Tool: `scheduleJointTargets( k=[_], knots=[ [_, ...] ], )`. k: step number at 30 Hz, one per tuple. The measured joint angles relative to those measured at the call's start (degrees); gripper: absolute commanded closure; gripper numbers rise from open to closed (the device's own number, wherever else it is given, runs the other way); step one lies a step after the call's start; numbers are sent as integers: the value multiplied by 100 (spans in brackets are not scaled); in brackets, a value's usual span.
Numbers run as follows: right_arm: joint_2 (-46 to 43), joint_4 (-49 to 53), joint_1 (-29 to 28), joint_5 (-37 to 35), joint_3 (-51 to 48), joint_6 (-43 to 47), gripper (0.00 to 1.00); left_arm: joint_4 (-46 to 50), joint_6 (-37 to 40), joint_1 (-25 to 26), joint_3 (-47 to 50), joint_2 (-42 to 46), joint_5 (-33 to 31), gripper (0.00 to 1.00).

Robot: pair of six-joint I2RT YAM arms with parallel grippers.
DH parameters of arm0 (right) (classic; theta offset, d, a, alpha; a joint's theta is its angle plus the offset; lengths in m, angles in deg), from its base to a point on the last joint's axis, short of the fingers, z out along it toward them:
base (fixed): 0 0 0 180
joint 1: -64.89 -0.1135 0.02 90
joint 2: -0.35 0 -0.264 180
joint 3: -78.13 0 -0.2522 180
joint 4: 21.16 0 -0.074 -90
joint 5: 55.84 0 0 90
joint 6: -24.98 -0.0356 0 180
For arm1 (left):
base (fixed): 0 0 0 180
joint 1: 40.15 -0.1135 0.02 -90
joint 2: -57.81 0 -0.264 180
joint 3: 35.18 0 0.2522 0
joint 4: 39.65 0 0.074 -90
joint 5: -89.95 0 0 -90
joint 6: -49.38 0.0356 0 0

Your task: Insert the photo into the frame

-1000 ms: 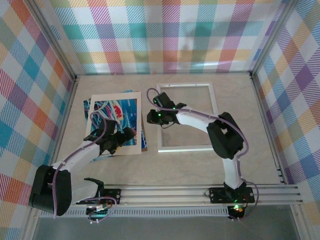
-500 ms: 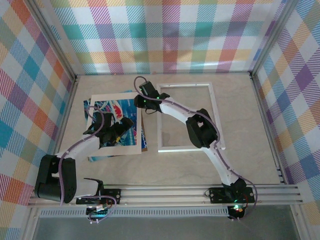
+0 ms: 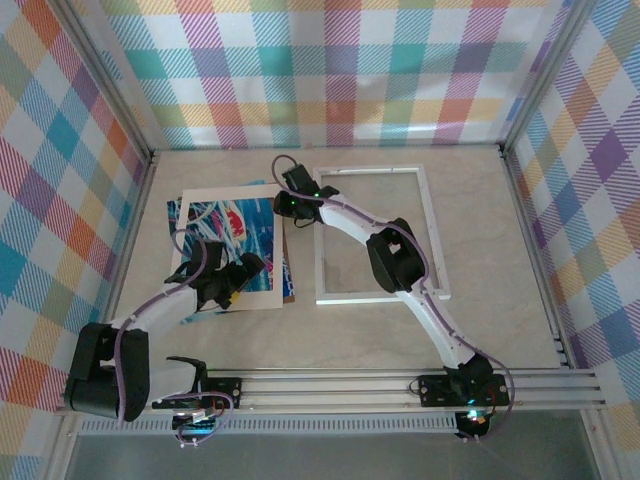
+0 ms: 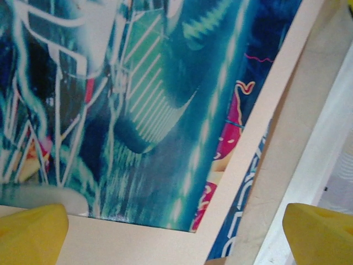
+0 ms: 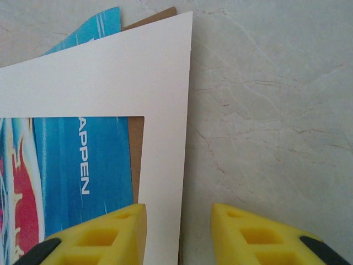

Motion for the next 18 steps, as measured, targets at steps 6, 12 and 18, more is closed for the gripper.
scheduleJointTargets(
  k=[6, 12, 18],
  knots=[
    [120, -2, 22, 195, 146, -44, 65, -55, 4, 0, 0, -59, 2, 0],
    [304, -142, 39, 474, 393, -195, 66, -238, 22, 11, 20, -155, 61, 0],
    [358, -297, 63, 673, 415, -321, 66, -337, 46, 11, 17, -225, 114, 0]
  ],
)
